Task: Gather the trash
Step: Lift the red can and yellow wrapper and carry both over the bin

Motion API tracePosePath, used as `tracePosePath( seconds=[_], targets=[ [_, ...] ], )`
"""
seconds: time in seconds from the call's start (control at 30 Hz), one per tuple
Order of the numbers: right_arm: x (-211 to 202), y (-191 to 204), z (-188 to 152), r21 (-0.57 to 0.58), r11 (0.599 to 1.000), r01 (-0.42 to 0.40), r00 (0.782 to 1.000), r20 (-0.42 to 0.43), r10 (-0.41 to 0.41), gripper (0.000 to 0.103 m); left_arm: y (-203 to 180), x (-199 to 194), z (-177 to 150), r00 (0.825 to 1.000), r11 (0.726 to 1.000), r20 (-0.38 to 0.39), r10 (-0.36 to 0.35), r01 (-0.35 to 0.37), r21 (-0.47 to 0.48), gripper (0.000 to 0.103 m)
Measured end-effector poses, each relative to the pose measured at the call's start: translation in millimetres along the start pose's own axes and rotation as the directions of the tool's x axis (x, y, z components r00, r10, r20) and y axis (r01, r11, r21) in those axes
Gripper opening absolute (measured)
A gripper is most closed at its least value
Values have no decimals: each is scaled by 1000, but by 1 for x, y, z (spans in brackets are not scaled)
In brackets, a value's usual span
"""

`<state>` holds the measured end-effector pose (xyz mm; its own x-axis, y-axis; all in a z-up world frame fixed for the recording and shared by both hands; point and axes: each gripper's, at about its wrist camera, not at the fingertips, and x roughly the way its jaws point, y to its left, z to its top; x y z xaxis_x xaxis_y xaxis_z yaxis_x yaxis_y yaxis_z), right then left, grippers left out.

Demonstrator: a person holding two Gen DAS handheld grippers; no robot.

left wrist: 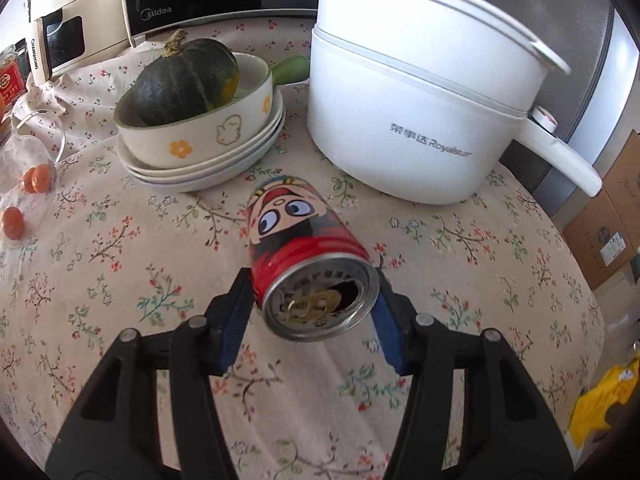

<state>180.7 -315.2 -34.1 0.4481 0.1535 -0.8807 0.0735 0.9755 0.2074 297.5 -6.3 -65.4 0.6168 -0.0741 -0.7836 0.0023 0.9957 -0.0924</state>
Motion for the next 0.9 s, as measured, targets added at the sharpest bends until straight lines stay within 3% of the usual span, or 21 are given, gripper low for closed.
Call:
tracePosePath(
  seconds=[0.37,0.6,0.8,0.9],
  targets=[
    [-43,-11,-30,1,1000,15,998,55,-15,12,0,-73,-53,994,993,-36,-107,109,50,55],
    [-57,-24,-54,-11,999,41,998,40,-40,12,-7,-109,-87,976,975,-59,-210,213,64,55],
    [-68,-51,-79,4,997,77,997,15,-77,12,-42,-132,-108,939,936,-81,-335,341,82,55],
    [-72,-70,-91,35,994,102,995,-5,-102,12,-66,-142,-119,911,905,-104,-400,410,110,55]
  ],
)
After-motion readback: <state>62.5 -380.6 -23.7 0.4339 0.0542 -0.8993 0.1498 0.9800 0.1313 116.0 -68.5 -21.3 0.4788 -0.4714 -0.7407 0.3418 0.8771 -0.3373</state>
